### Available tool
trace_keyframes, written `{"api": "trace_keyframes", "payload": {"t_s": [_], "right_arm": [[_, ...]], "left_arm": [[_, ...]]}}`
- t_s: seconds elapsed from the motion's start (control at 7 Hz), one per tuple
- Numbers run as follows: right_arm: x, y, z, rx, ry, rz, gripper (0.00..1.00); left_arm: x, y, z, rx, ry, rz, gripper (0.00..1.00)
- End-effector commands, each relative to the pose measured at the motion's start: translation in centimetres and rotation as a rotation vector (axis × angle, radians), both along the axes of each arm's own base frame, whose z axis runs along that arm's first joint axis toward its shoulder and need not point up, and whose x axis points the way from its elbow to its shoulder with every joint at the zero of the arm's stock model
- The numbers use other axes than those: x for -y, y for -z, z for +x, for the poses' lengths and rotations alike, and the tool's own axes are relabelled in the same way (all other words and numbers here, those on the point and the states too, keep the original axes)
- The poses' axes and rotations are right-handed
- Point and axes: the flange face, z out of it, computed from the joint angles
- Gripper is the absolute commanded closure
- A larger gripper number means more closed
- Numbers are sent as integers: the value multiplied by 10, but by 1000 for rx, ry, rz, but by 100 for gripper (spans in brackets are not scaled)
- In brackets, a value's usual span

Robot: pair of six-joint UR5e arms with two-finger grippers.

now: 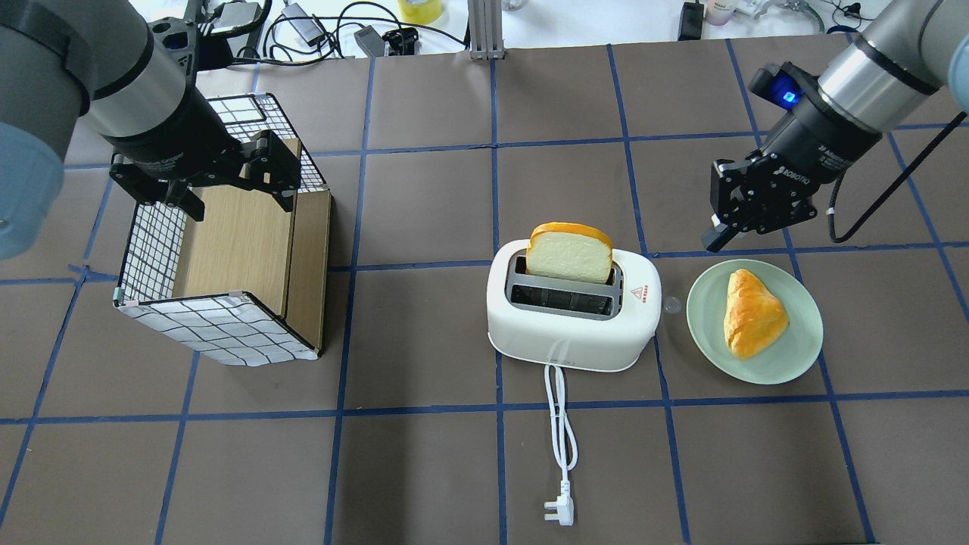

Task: Press toaster with right arm
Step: 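Move the right gripper down toward the lever on the toaster's side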

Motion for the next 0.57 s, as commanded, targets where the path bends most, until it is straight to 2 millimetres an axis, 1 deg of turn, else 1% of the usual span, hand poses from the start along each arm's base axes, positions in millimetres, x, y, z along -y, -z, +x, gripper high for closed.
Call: {"api": "trace_keyframes", "payload": {"t_s": [0.0, 0.14, 0.29, 0.43], "right_arm": [[-11, 38, -10, 79, -23, -29, 100], [-10, 45, -11, 84, -23, -18, 100], [-8, 62, -13, 93, -21, 8, 100], [-7, 67, -13, 99, -33, -1, 100]], "left_arm": [[0, 0, 0, 0, 0, 0, 0], [0, 0, 0, 0, 0, 0, 0], [0, 0, 0, 0, 0, 0, 0], [0, 0, 0, 0, 0, 0, 0]]}}
